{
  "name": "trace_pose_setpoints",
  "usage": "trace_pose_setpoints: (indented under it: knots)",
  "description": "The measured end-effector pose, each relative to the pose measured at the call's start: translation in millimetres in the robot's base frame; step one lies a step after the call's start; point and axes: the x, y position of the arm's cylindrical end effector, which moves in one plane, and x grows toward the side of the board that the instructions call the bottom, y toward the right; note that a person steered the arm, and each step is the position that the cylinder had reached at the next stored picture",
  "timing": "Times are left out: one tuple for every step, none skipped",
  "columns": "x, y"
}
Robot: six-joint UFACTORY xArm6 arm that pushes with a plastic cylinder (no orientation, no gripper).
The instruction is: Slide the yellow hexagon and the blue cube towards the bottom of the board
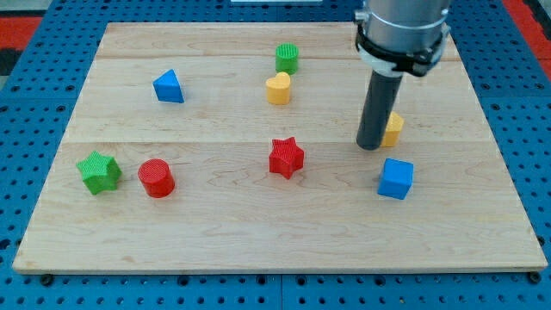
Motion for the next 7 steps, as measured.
trace_pose_setpoints:
  knots:
    - [28.9,2.7]
    - [52.6,16.2]
    - [62.8,17.2]
    - [62.8,-11.6]
    - [65.4,-29.4]
    - [77.7,-8.0]
    - [78.4,11.3]
